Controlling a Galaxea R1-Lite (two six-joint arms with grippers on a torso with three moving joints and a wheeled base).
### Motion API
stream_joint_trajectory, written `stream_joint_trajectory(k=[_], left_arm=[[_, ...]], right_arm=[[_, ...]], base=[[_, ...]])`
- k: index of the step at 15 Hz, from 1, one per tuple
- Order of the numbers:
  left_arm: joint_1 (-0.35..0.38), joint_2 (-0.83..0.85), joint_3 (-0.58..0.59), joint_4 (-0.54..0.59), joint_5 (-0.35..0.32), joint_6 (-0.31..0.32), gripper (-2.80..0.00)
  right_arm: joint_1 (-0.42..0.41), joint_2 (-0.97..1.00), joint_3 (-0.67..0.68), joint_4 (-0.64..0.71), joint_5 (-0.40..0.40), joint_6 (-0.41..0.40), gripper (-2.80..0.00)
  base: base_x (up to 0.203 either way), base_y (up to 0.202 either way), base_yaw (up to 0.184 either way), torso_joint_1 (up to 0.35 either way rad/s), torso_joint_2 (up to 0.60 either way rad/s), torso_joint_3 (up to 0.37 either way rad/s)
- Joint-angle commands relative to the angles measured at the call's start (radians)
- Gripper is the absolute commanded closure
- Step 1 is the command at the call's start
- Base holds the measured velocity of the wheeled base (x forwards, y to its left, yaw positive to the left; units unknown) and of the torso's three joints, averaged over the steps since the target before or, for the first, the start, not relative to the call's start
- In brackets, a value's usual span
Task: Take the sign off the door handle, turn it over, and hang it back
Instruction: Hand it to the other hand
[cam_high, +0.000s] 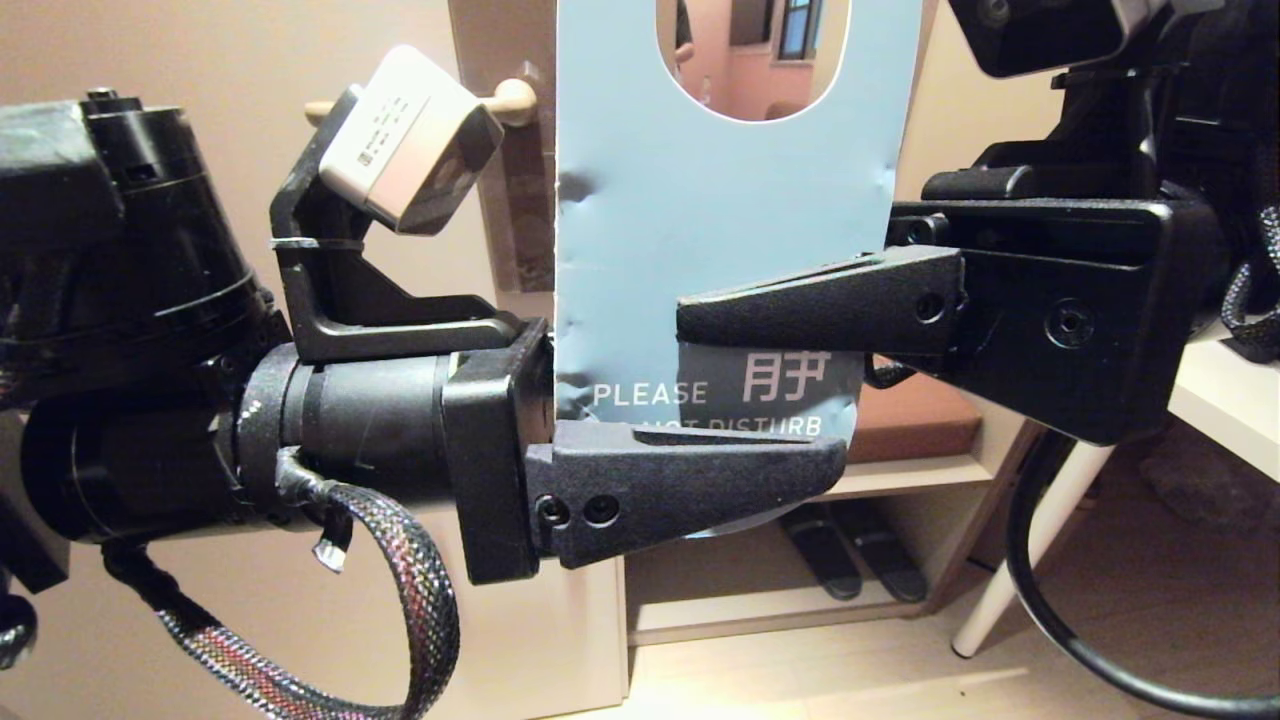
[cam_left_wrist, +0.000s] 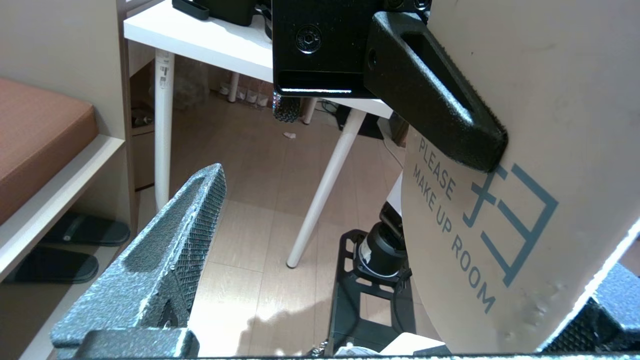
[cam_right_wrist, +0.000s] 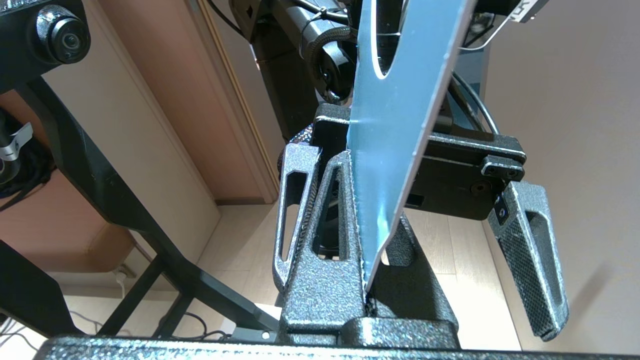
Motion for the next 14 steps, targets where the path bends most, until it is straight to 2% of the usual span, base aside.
stream_joint_trajectory(k=[1,6,7,14], left_arm=[[0.0,-0.001,0.0,-0.004,-0.002,0.001,-2.8],[0.0,-0.005,0.004,-0.009,0.0,0.003,-2.8],[0.0,-0.005,0.005,-0.009,0.0,0.003,0.0],[-0.006,-0.004,0.006,-0.005,0.003,-0.006,0.0]], right_arm=[[0.001,-0.002,0.0,-0.003,0.007,0.002,0.0],[0.002,0.002,-0.001,-0.004,0.007,0.0,0.0],[0.001,0.002,0.0,-0.004,0.007,0.0,0.0],[0.001,-0.002,0.007,-0.004,0.007,-0.017,0.0]], base=[[0.0,0.0,0.0,0.0,0.0,0.0],[0.0,0.0,0.0,0.0,0.0,0.0],[0.0,0.0,0.0,0.0,0.0,0.0],[0.0,0.0,0.0,0.0,0.0,0.0]])
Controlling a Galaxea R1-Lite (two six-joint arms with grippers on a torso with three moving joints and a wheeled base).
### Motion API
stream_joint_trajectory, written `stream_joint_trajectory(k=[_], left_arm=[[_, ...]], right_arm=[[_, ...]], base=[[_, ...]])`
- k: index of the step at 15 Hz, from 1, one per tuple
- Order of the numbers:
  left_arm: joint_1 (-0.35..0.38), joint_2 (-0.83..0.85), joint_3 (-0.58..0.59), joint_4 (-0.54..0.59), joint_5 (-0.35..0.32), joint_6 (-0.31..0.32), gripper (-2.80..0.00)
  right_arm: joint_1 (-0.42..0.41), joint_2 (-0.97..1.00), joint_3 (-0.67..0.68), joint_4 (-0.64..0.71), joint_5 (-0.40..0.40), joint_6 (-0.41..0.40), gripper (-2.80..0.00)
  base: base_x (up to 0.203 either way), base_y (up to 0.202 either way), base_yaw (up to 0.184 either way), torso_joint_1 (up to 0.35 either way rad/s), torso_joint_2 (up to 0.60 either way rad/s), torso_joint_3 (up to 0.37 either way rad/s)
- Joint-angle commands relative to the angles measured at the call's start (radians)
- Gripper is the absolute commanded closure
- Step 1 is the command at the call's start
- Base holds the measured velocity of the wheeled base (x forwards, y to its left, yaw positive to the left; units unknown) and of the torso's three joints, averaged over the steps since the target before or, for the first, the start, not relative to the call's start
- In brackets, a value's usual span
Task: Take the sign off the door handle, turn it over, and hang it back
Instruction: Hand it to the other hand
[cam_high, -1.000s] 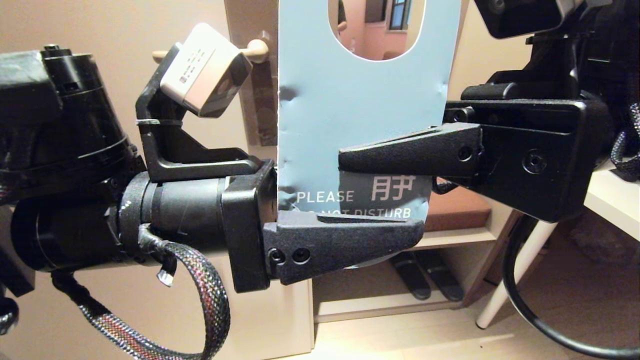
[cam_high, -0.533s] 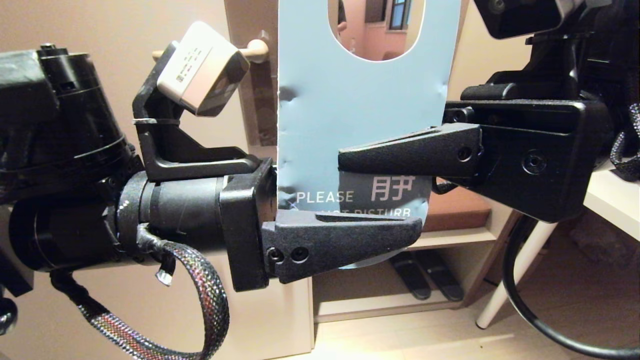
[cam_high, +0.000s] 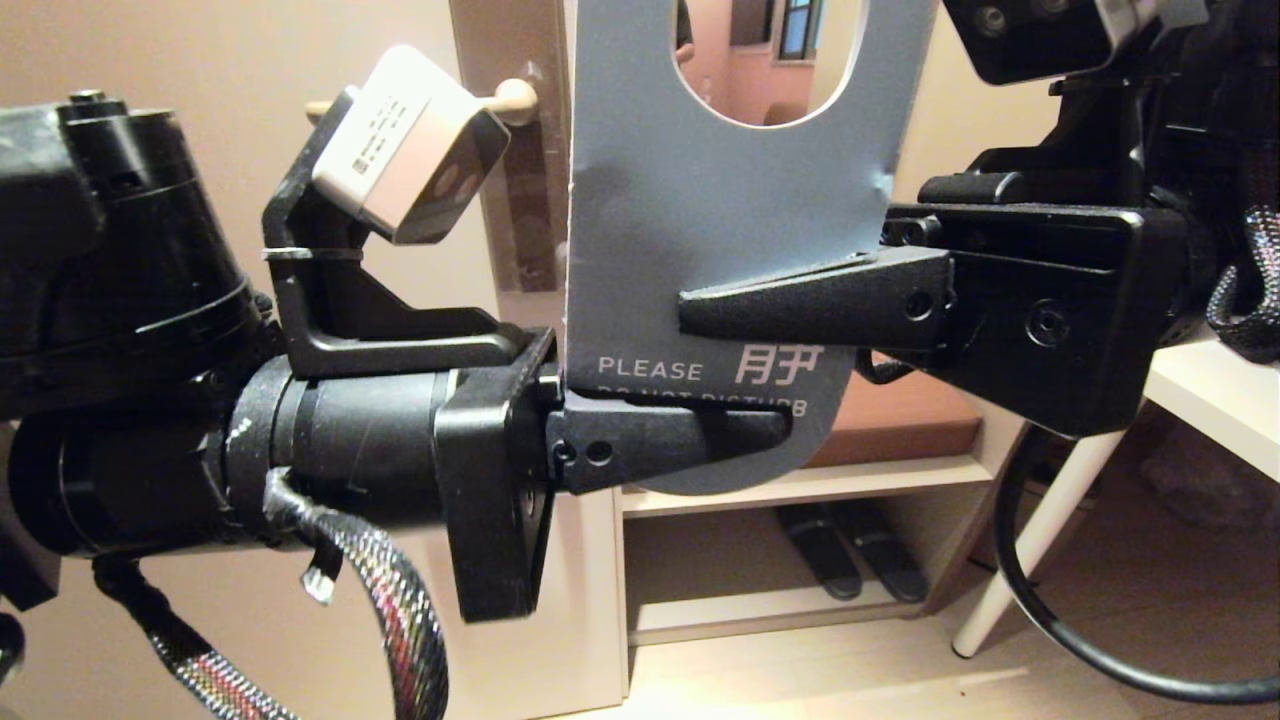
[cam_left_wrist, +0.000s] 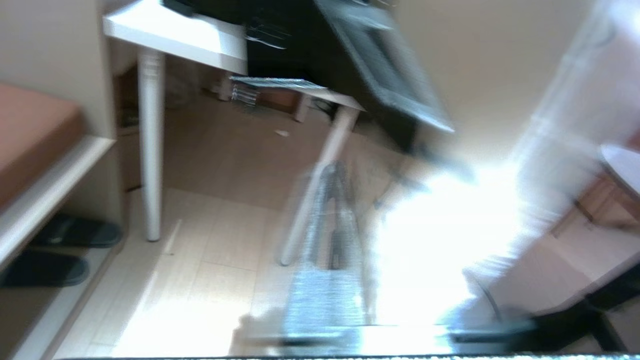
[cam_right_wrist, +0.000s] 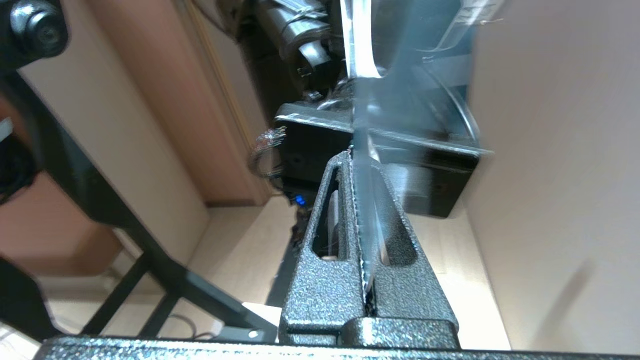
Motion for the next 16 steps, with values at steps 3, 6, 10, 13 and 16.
stream_joint_trajectory(k=[3,6,10,13,16], left_arm=[[0.0,-0.002,-0.001,-0.005,0.0,0.0,0.0],[-0.002,-0.004,-0.001,-0.005,0.0,0.0,0.0],[-0.016,-0.007,-0.001,-0.005,0.0,-0.002,0.0],[-0.016,-0.014,0.014,-0.005,0.0,-0.002,0.0],[-0.014,-0.037,0.05,-0.006,0.0,0.0,0.0]], right_arm=[[0.004,-0.002,0.003,-0.001,0.01,0.001,0.0],[0.002,-0.003,0.006,-0.001,0.009,0.001,0.0],[0.002,-0.009,0.023,-0.001,0.009,-0.001,-2.8],[0.002,-0.014,0.043,-0.001,0.009,-0.001,-2.8],[-0.004,-0.026,0.057,-0.001,-0.007,-0.009,-2.8]], base=[[0.0,0.0,0.0,0.0,0.0,0.0],[0.0,0.0,0.0,0.0,0.0,0.0],[0.0,0.0,0.0,0.0,0.0,0.0],[0.0,0.0,0.0,0.0,0.0,0.0],[0.0,0.0,0.0,0.0,0.0,0.0]])
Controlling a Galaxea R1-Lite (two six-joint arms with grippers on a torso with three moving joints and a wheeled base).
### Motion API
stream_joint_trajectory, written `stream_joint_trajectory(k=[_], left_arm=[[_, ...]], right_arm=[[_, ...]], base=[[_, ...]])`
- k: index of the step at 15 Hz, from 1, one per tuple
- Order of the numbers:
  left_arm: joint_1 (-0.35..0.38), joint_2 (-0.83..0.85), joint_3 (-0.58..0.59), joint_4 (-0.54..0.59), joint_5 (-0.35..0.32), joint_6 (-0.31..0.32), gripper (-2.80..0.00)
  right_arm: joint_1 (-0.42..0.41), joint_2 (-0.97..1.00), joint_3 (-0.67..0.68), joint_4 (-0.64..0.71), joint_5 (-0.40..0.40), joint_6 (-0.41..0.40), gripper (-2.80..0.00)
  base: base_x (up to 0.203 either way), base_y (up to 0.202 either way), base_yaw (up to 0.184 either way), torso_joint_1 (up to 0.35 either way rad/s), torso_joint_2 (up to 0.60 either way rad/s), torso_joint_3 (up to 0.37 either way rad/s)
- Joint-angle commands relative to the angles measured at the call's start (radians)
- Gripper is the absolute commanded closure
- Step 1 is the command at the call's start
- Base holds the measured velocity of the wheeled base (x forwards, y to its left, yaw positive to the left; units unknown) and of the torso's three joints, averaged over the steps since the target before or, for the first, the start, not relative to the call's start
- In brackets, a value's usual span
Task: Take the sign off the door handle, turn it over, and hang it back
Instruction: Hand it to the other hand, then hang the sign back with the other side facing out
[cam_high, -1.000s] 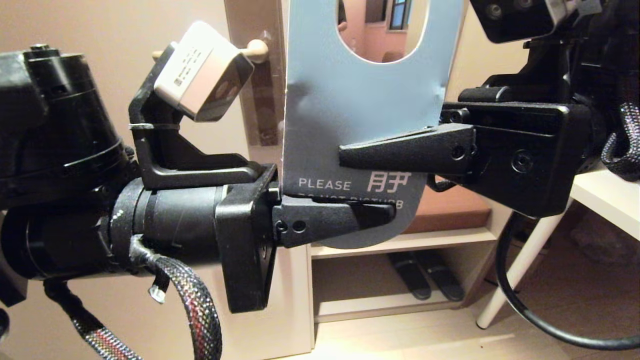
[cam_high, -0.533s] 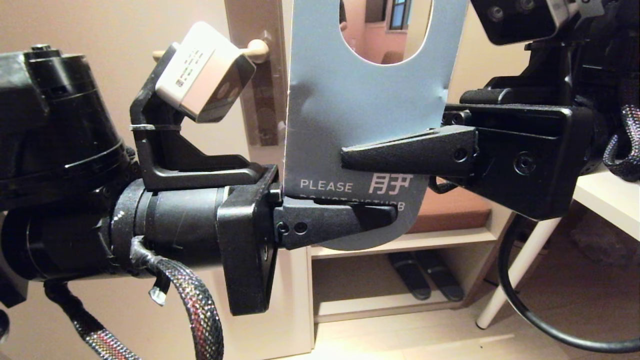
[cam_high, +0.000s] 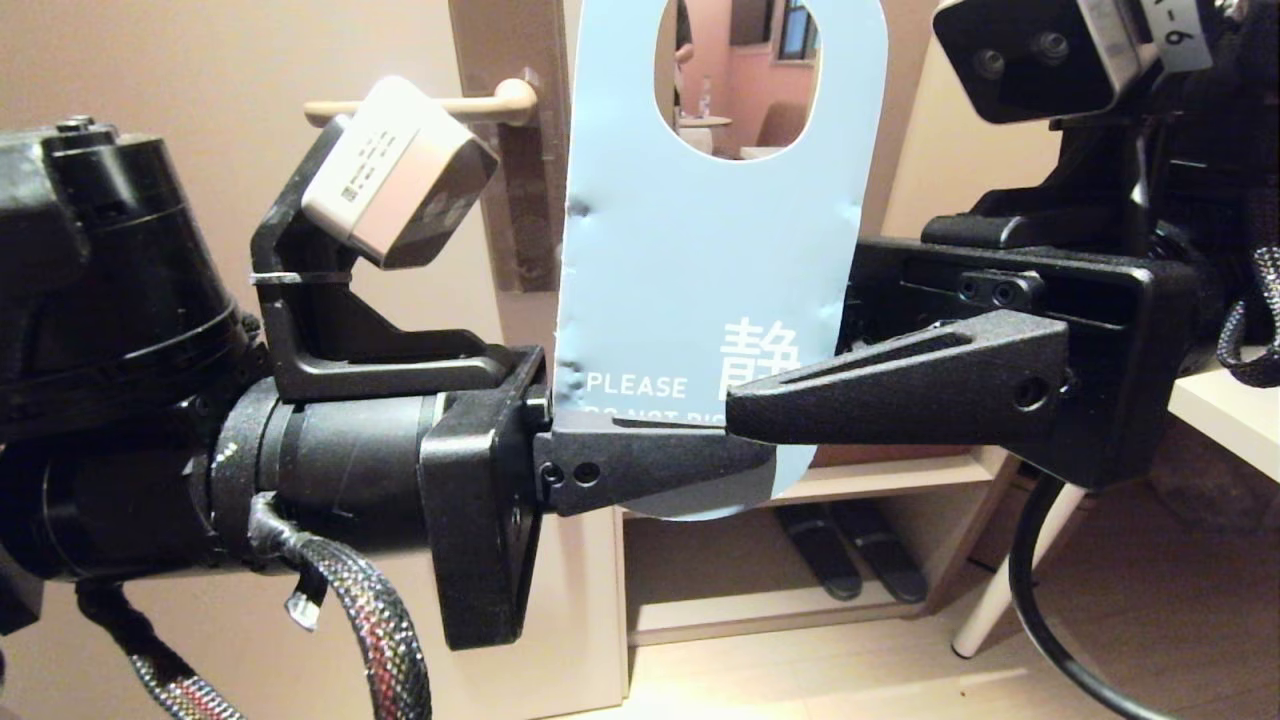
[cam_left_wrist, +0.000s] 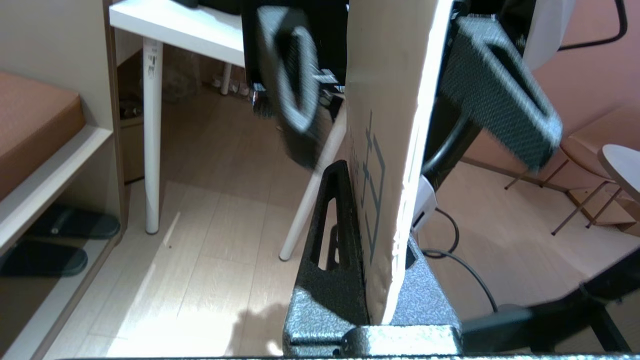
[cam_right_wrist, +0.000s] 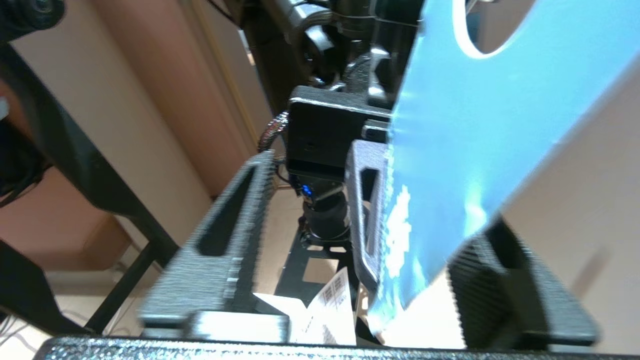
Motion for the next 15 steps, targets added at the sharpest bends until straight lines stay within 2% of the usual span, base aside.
stream_joint_trajectory(k=[1,3,9,12,15], left_arm=[[0.0,-0.024,0.022,-0.004,-0.005,-0.001,0.0],[0.003,-0.049,0.051,-0.004,-0.002,0.0,0.0],[0.045,-0.126,0.101,-0.004,0.052,0.003,0.0],[0.065,-0.2,0.149,-0.001,0.067,0.004,0.0],[0.072,-0.295,0.213,0.004,0.126,0.006,0.0]], right_arm=[[-0.01,-0.014,0.013,-0.004,-0.008,0.002,-2.8],[-0.045,-0.041,0.051,-0.003,-0.039,0.001,-2.8],[-0.196,-0.139,0.206,-0.057,-0.061,0.001,-2.8],[-0.244,-0.207,0.277,-0.068,-0.177,0.001,-2.8],[-0.266,-0.279,0.342,-0.07,-0.294,-0.004,-2.8]], base=[[0.0,0.0,0.0,0.0,0.0,0.0],[0.0,0.0,0.0,0.0,0.0,0.0],[0.0,0.0,0.0,0.0,0.0,0.0],[0.0,0.0,0.0,0.0,0.0,0.0],[0.0,0.0,0.0,0.0,0.0,0.0]])
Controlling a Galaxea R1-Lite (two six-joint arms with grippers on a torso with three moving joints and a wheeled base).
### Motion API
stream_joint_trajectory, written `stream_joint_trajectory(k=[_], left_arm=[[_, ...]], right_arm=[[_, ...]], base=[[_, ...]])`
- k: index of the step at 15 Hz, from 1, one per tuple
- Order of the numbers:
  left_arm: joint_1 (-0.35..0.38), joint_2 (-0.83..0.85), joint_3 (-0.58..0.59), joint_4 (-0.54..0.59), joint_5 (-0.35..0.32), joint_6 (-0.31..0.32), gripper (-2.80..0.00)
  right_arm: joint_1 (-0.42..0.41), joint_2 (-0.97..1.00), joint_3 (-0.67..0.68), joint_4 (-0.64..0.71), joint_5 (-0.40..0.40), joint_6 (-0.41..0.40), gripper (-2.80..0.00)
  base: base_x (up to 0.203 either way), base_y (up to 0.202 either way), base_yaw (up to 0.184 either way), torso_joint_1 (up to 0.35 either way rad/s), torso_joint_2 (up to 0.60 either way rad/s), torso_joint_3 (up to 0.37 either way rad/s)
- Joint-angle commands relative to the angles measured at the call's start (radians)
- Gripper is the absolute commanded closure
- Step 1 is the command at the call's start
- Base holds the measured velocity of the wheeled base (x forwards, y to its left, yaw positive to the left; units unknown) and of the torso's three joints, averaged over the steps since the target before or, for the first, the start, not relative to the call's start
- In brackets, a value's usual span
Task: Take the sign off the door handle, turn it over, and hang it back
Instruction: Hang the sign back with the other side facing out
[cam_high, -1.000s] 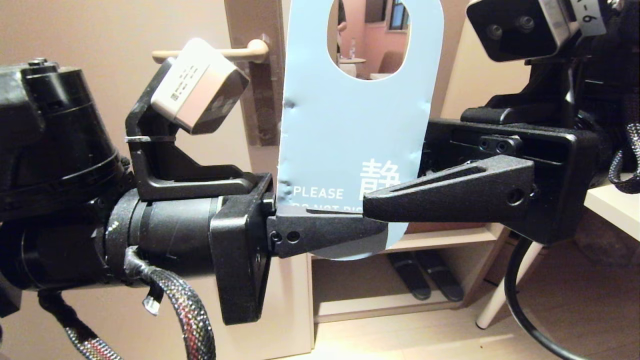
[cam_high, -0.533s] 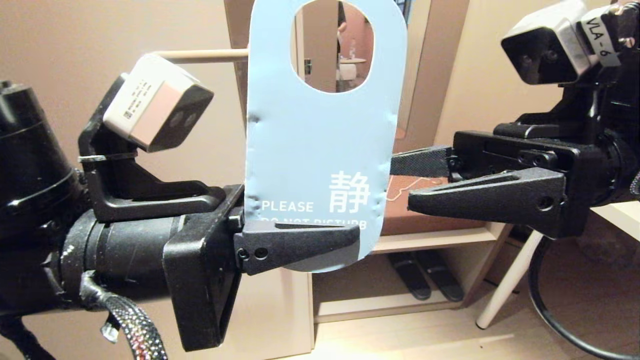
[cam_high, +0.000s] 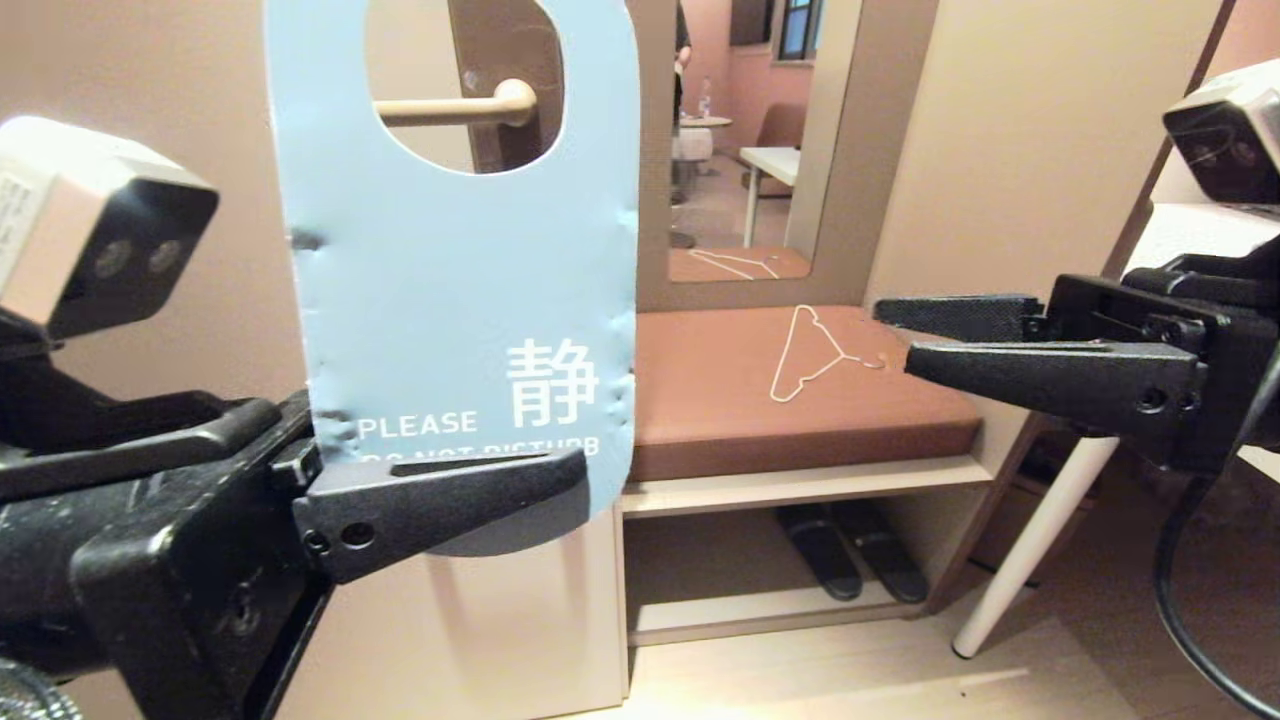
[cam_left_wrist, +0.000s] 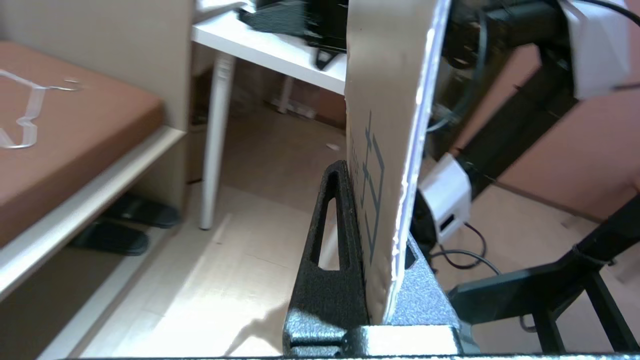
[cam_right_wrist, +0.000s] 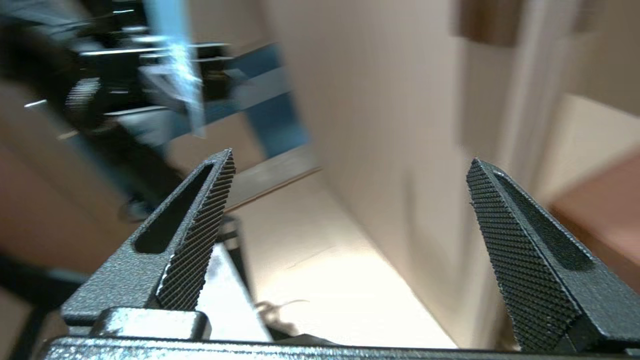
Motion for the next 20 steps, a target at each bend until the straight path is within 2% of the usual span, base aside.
stream_joint_trajectory(k=[1,2,3,6,9,11,13,16,18,20], left_arm=[[0.002,-0.084,0.032,0.003,0.021,-0.002,0.0],[0.003,-0.118,0.047,0.018,0.039,-0.002,0.0],[0.003,-0.159,0.058,0.047,0.055,-0.002,0.0],[0.037,-0.278,0.074,0.181,0.086,0.003,0.0],[0.16,-0.347,0.076,0.246,0.09,0.008,0.0],[0.238,-0.377,0.08,0.26,0.09,0.017,0.0],[0.298,-0.405,0.084,0.272,0.09,0.037,0.0],[0.338,-0.45,0.113,0.289,0.091,0.059,0.0],[0.359,-0.471,0.141,0.291,0.091,0.082,0.0],[0.361,-0.484,0.15,0.292,0.091,0.084,0.0]], right_arm=[[-0.007,-0.063,0.042,-0.002,-0.043,-0.004,-2.8],[-0.007,-0.087,0.07,-0.002,-0.091,-0.011,-1.34],[-0.007,-0.116,0.097,-0.002,-0.127,-0.016,0.0],[-0.008,-0.191,0.158,-0.001,-0.265,-0.02,0.0],[-0.013,-0.255,0.222,-0.001,-0.429,-0.043,0.0],[-0.018,-0.302,0.304,-0.001,-0.536,-0.108,0.0],[-0.026,-0.386,0.402,-0.001,-0.595,-0.153,0.0],[-0.028,-0.575,0.558,0.002,-0.641,-0.176,0.0],[-0.029,-0.703,0.648,0.013,-0.741,-0.182,0.0],[-0.033,-0.825,0.695,0.08,-0.859,-0.187,0.0]], base=[[0.0,0.0,0.0,0.0,0.0,0.0],[0.0,0.0,0.0,0.0,0.0,0.0],[0.0,0.0,0.0,0.0,0.0,0.0],[0.0,0.0,0.0,0.0,0.0,0.0],[0.0,0.0,0.0,0.0,0.0,0.0],[0.0,0.0,0.0,0.0,0.0,0.0],[0.0,0.0,0.0,0.0,0.0,0.0],[0.0,0.0,0.0,0.0,0.0,0.0],[0.0,0.0,0.0,0.0,0.0,0.0],[0.0,0.0,0.0,0.0,0.0,0.0]])
